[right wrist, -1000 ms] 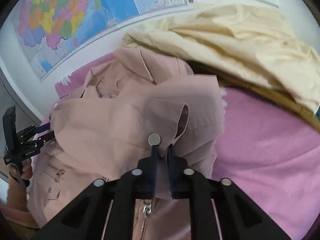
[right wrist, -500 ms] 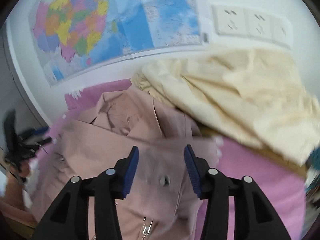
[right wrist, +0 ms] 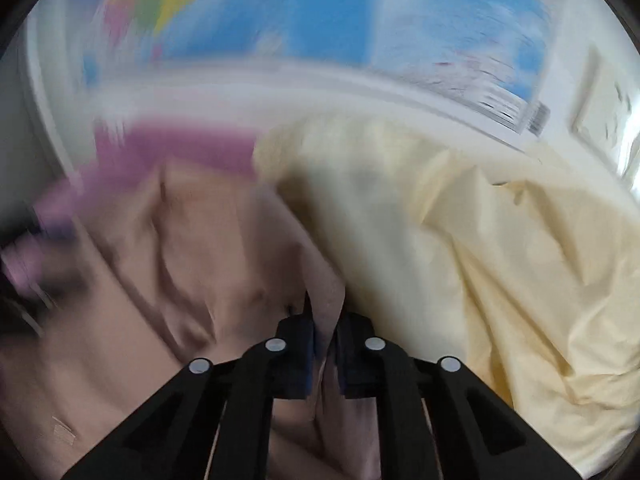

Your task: Fold large clothes

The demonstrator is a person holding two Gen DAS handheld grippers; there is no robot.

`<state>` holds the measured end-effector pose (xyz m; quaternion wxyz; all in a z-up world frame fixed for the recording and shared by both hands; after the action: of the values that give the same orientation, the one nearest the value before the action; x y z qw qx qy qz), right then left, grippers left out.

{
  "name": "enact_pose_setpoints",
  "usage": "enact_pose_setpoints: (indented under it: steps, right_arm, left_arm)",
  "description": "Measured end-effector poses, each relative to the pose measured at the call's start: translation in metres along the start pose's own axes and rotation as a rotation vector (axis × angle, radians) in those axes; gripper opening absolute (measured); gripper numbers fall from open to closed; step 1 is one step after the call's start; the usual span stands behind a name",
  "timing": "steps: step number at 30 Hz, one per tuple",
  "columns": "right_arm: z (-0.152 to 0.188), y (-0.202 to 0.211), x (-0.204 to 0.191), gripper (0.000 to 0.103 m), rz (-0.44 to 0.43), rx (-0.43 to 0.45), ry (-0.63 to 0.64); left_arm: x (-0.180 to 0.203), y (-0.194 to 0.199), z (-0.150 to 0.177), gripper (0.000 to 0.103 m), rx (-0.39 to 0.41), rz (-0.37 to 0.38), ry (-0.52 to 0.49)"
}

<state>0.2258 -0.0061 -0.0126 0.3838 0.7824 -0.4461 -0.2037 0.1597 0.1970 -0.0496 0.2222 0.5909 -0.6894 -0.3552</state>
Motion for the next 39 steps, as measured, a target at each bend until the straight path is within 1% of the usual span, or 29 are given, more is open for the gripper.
enact_pose_setpoints:
  steps: [1, 2, 4, 7, 8, 10, 11, 12, 13, 14, 16, 17, 19, 21, 23, 25, 26, 27, 29, 31, 34, 36, 38, 39]
  right_arm:
    - [-0.006, 0.004, 0.012, 0.004, -0.056, 0.026, -0.07]
    - [-0.011, 0.007, 0.031, 0.003, -0.121, 0.069, -0.174]
    - [-0.008, 0.0, 0.046, 0.003, -0.164, 0.088, -0.265]
    - [0.004, -0.019, 0.048, 0.004, -0.134, 0.054, -0.269]
    - [0.007, -0.018, 0.047, 0.005, -0.126, 0.064, -0.272]
    - [0.008, -0.009, 0.047, 0.015, -0.114, 0.064, -0.282]
    - [0.008, -0.001, 0.045, 0.019, -0.11, 0.079, -0.276]
    - [0.004, 0.007, 0.039, 0.031, -0.102, 0.1, -0.265]
    - [0.003, 0.019, 0.035, 0.037, -0.088, 0.126, -0.249]
    - [0.004, 0.037, 0.028, 0.037, -0.079, 0.168, -0.209]
    - [0.004, 0.055, 0.014, 0.037, -0.085, 0.21, -0.154]
    - [0.008, 0.063, 0.002, 0.037, -0.097, 0.221, -0.106]
    - [0.014, 0.062, -0.016, 0.036, -0.106, 0.189, -0.021]
    - [0.017, 0.038, -0.03, 0.036, -0.044, 0.112, 0.05]
    - [0.016, 0.012, -0.026, 0.036, -0.026, 0.054, 0.022]
    - [0.015, -0.01, -0.012, 0.027, 0.007, 0.024, -0.033]
    - [0.016, -0.019, -0.004, 0.026, -0.007, 0.006, -0.069]
    - [0.016, -0.022, 0.0, 0.026, -0.025, 0.008, -0.097]
    - [0.017, -0.011, -0.003, 0.03, -0.044, 0.03, -0.103]
    - [0.018, 0.006, -0.01, 0.044, -0.044, 0.05, -0.082]
    - [0.03, 0.034, -0.02, 0.057, -0.042, 0.089, -0.06]
    - [0.044, 0.048, -0.03, 0.057, -0.065, 0.098, -0.035]
    - [0.059, 0.063, -0.034, 0.057, -0.051, 0.09, -0.003]
    - [0.065, 0.064, -0.039, 0.057, -0.05, 0.079, 0.002]
  left_arm:
    - [-0.003, -0.002, 0.001, 0.062, -0.004, 0.001, 0.009]
    - [-0.007, -0.005, 0.003, 0.062, -0.008, 0.002, 0.022]
    - [-0.012, -0.01, 0.007, 0.062, -0.015, -0.005, 0.037]
    - [-0.019, -0.021, 0.017, 0.064, -0.058, -0.008, 0.053]
    - [-0.02, -0.023, 0.021, 0.064, -0.065, -0.008, 0.053]
    - [-0.022, -0.022, 0.026, 0.064, -0.064, -0.005, 0.047]
    - [-0.023, -0.02, 0.027, 0.063, -0.061, -0.006, 0.05]
    - [-0.024, -0.017, 0.028, 0.062, -0.053, 0.001, 0.053]
    - [-0.025, -0.013, 0.028, 0.062, -0.044, 0.003, 0.054]
    - [-0.027, -0.009, 0.028, 0.062, -0.035, 0.0, 0.055]
    - [-0.029, -0.003, 0.03, 0.062, -0.023, 0.012, 0.062]
    - [-0.028, -0.001, 0.03, 0.062, -0.019, 0.015, 0.064]
    - [-0.027, 0.001, 0.032, 0.063, -0.017, 0.021, 0.063]
    - [-0.025, -0.001, 0.036, 0.063, -0.023, 0.012, 0.058]
    - [-0.024, -0.003, 0.04, 0.063, -0.038, 0.004, 0.063]
    - [-0.024, -0.006, 0.044, 0.063, -0.052, -0.012, 0.068]
    - [-0.024, -0.005, 0.046, 0.063, -0.055, -0.02, 0.071]
    - [-0.024, -0.004, 0.048, 0.064, -0.059, -0.04, 0.075]
    - [-0.022, 0.001, 0.049, 0.064, -0.057, -0.063, 0.073]
    - [-0.019, 0.008, 0.05, 0.065, -0.048, -0.087, 0.064]
    - [-0.012, 0.02, 0.052, 0.068, -0.023, -0.129, 0.046]
    - [-0.008, 0.028, 0.054, 0.068, -0.008, -0.156, 0.034]
    - [-0.004, 0.035, 0.056, 0.069, 0.002, -0.186, 0.018]
    - [-0.003, 0.037, 0.057, 0.069, 0.004, -0.186, 0.019]
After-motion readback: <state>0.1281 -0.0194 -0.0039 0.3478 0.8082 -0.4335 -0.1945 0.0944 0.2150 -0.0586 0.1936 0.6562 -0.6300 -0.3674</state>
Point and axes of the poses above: each gripper's, at about its wrist camera, not at the fingertips, and y roughly against the way its jaws point, x to its right, z to its underside, the point moved 4 cm from there along -y, roughly the way its jaws point, and after that the axes turned 1 degree about y, right-handed, at the moved point
